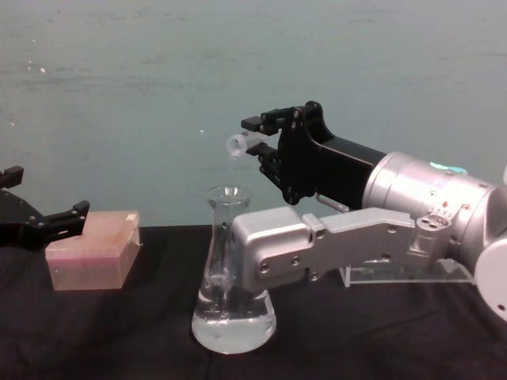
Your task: Pour the liquid from the test tube into the beaker using one hand.
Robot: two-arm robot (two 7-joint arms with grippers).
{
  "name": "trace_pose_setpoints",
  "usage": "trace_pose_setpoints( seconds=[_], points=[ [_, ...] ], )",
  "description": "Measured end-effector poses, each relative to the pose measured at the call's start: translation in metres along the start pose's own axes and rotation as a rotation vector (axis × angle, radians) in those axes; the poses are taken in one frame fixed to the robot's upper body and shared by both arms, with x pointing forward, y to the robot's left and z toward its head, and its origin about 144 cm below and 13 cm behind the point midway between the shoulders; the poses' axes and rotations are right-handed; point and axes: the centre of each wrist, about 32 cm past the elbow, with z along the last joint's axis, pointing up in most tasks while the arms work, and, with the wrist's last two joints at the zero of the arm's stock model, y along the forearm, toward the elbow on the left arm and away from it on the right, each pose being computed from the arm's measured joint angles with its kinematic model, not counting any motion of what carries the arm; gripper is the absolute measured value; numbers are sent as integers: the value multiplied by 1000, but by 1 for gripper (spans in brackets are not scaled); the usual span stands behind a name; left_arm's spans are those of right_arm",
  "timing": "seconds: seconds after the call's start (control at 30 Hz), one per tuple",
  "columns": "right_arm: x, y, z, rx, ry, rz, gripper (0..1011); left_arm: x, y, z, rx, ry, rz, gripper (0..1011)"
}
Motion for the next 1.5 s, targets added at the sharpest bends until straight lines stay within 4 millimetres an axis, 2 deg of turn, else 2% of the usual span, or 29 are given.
trace_pose_setpoints(
  seconds=[0.83, 1.5],
  points=[
    [-1, 2, -3, -8, -31, -18, 209, 0, 0, 0, 0, 0, 0, 1000],
    [15, -1, -13, -91, 365, 22, 209, 0, 0, 0, 0, 0, 0, 1000]
  ],
)
